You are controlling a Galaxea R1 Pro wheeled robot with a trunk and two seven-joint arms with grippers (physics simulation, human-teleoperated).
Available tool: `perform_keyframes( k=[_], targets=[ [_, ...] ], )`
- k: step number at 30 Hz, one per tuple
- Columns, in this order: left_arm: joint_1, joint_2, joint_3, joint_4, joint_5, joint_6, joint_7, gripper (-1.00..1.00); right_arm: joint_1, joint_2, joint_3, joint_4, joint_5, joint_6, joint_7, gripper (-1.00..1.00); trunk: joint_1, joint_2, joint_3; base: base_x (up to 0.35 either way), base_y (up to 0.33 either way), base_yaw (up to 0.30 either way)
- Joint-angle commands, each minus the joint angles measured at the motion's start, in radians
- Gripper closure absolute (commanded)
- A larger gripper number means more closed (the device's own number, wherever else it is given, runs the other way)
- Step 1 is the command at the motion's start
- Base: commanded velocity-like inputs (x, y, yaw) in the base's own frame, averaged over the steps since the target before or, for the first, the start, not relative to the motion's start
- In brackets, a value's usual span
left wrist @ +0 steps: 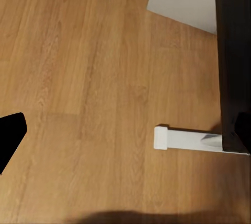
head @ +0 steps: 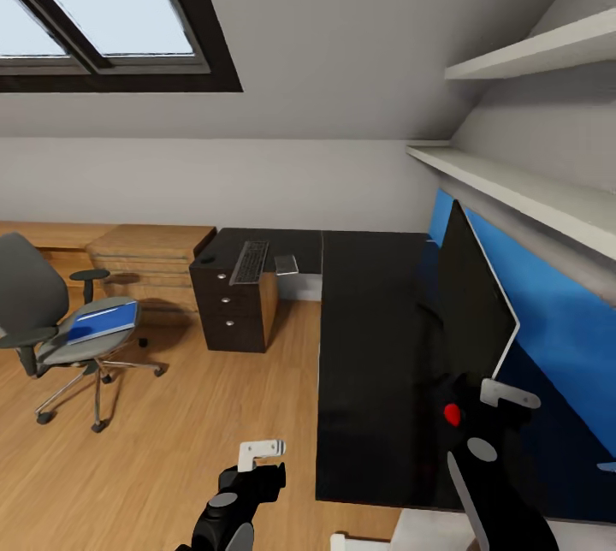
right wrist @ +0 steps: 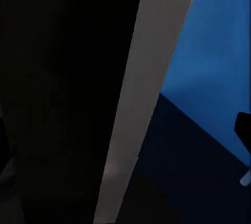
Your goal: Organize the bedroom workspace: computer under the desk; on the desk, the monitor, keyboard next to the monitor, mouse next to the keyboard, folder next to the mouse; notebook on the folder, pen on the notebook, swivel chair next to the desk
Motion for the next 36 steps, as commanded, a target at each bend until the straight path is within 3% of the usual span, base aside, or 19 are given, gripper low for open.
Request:
perform_keyframes(
  k=[1, 13, 36],
  targets=[
    [-0.001, 0.0, -0.001, -0.002, 0.009, 0.002, 0.009, -1.0, -0.001, 0.0, 0.001, 0.0, 0.007, 0.006, -0.004, -1.0, 0.0, -0.002, -0.002, 0.0, -0.249, 0.0],
    [-0.001, 0.0, 0.0, -0.002, 0.008, 0.002, 0.009, -1.0, -0.001, 0.0, 0.001, 0.0, 0.007, 0.006, -0.004, -1.0, 0.0, -0.002, -0.002, 0.0, -0.217, 0.0],
    [-0.001, 0.0, 0.0, -0.002, 0.009, 0.003, 0.009, -1.0, -0.001, 0.0, 0.002, -0.006, 0.008, 0.008, -0.004, -1.0, 0.0, -0.002, -0.002, 0.0, -0.009, 0.0]
  ],
)
